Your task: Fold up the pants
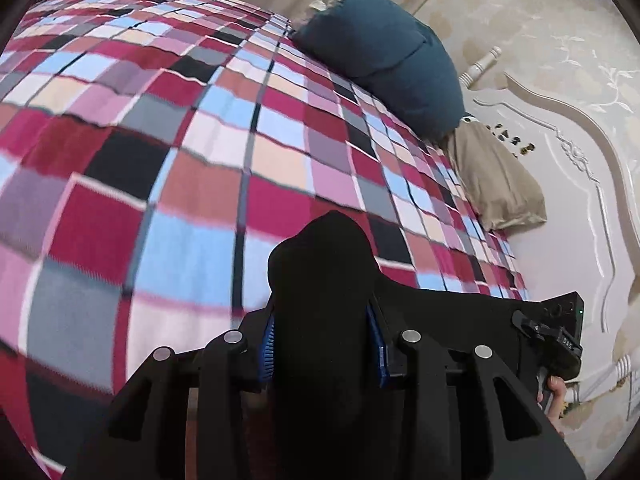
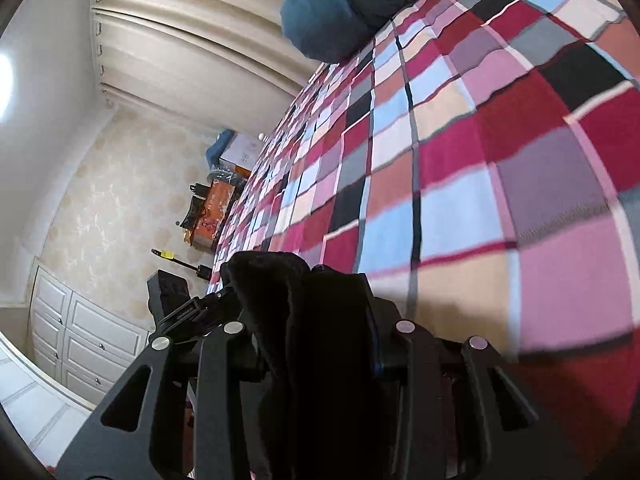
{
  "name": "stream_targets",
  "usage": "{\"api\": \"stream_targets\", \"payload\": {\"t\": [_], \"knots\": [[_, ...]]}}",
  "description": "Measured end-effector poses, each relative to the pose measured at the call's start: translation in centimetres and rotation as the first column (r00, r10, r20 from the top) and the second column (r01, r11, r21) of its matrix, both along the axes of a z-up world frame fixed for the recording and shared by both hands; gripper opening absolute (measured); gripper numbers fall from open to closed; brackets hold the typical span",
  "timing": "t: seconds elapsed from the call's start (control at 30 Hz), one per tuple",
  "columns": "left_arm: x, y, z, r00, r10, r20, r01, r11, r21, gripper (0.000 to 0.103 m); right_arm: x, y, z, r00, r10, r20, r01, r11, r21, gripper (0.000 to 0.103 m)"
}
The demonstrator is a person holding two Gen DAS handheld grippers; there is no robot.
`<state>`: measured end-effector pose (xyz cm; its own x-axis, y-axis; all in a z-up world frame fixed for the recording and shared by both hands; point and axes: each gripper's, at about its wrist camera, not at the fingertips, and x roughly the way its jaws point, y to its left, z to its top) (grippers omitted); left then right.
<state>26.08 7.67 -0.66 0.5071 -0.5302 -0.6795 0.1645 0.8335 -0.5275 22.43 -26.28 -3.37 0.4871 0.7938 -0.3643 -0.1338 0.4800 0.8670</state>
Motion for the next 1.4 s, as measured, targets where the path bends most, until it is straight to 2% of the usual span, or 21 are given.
{"api": "stream_targets", "payload": {"t": [0.13,0.3,0.43,0.5,0.53,0.6,0.67,0.77,0.87,1.0,1.17,1.23,1.27,1.3,1.33,1.4], "knots": [[1.8,0.2,-0.7,1.0,0.008,-0.019,-0.008,1.0,0.014,0.037,1.9,0.7,-1.0,1.0,-0.012,-0.026,0.012,1.0,0.01,0.034],[3.3,0.4,-3.2,0.997,0.016,-0.082,-0.016,1.0,-0.003,0.039,2.9,0.6,-3.0,0.995,-0.029,-0.093,0.032,0.999,0.026,0.034],[3.5,1.6,-4.2,0.995,0.012,-0.101,-0.023,0.994,-0.109,0.048,2.9,0.0,-4.7,0.989,-0.036,-0.144,0.05,0.995,0.092,0.038],[2.8,2.0,-4.1,0.996,0.011,-0.087,-0.023,0.99,-0.138,0.053,2.7,-0.2,-4.8,0.988,-0.04,-0.15,0.055,0.993,0.101,0.043],[2.4,2.0,-3.8,0.997,0.011,-0.078,-0.022,0.991,-0.133,0.056,2.5,-0.1,-4.7,0.988,-0.041,-0.151,0.056,0.994,0.096,0.045],[0.9,2.2,-3.3,0.999,0.005,-0.053,-0.012,0.99,-0.137,0.073,1.7,-0.3,-4.5,0.985,-0.044,-0.169,0.061,0.993,0.098,0.051],[-1.1,2.7,-2.9,0.999,0.005,-0.039,-0.012,0.985,-0.174,0.08,0.3,-0.6,-4.2,0.983,-0.039,-0.18,0.058,0.994,0.097,0.057],[-4.9,3.8,-3.2,0.998,0.0,-0.058,-0.014,0.97,-0.242,0.082,-2.9,-0.8,-3.9,0.983,-0.016,-0.183,0.033,0.995,0.09,0.061],[-9.2,4.4,-3.3,0.999,0.002,-0.051,-0.016,0.957,-0.29,0.084,-6.1,-0.5,-4.0,0.982,0.006,-0.188,0.015,0.993,0.114,0.062],[-13.6,4.0,-3.6,0.997,-0.005,-0.08,-0.025,0.925,-0.379,0.086,-8.9,0.1,-4.1,0.984,0.01,-0.176,0.013,0.991,0.133,0.062],[-14.7,3.2,-3.9,0.997,0.037,-0.061,-0.058,0.923,-0.381,0.086,-9.6,0.5,-4.1,0.984,-0.02,-0.178,0.043,0.991,0.125,0.062],[-14.8,2.5,-3.7,0.998,0.026,-0.052,-0.042,0.938,-0.343,0.086,-9.8,0.8,-3.8,0.983,-0.025,-0.182,0.042,0.995,0.093,0.054],[-14.6,2.3,-3.8,0.998,0.023,-0.055,-0.039,0.947,-0.319,0.078,-10.0,1.0,-3.8,0.982,-0.026,-0.188,0.04,0.997,0.071,0.047],[-14.5,1.9,-3.9,0.997,0.027,-0.072,-0.046,0.963,-0.266,0.061,-10.1,0.8,-4.1,0.981,-0.026,-0.192,0.04,0.997,0.069,0.042],[-14.4,1.9,-4.3,0.995,0.034,-0.089,-0.054,0.972,-0.229,0.056,-10.1,0.5,-4.3,0.98,-0.025,-0.196,0.041,0.996,0.078,0.04],[-14.6,2.5,-4.5,0.994,0.045,-0.1,-0.068,0.968,-0.24,0.047,-10.3,0.2,-4.6,0.98,-0.025,-0.198,0.045,0.994,0.1,0.035]]}}
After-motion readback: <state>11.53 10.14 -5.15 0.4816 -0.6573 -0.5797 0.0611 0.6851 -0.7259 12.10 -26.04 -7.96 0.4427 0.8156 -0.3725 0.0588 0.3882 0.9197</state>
